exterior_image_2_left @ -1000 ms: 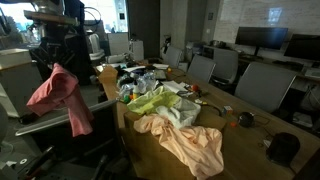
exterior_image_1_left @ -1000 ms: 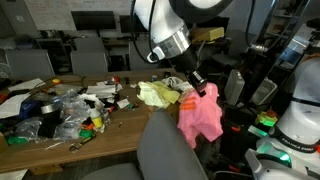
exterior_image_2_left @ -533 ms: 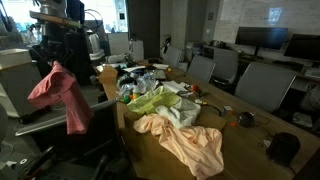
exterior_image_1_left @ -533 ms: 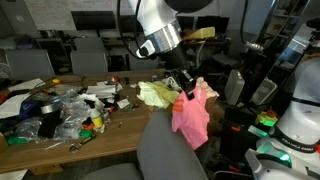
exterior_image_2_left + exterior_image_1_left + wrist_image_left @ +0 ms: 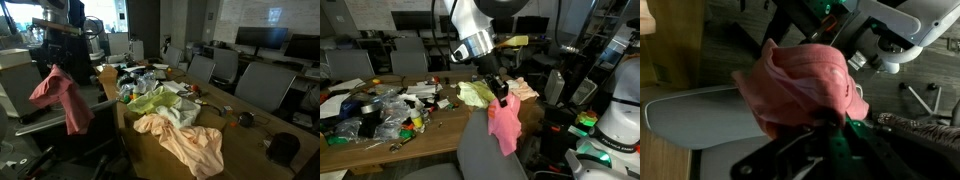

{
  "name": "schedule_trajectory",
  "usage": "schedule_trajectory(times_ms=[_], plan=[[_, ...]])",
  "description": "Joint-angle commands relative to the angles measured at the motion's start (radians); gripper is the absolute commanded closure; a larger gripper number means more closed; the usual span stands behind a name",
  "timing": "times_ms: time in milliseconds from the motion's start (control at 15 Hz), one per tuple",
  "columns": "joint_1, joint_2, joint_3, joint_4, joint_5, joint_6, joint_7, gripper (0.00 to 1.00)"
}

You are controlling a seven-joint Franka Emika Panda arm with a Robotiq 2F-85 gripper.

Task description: Pick up all the clothes from the table and put them on the chair.

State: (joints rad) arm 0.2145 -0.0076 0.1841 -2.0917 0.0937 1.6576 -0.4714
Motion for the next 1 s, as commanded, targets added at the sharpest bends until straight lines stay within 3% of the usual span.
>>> schedule_trajectory(times_ms=[0,933], plan=[[-0.006,0.032,0.005,0.028,0.043,0.04,0.032,0.97],[-0.054,0.094,-0.017,0.033,0.226,0.133,0.208,0.98]])
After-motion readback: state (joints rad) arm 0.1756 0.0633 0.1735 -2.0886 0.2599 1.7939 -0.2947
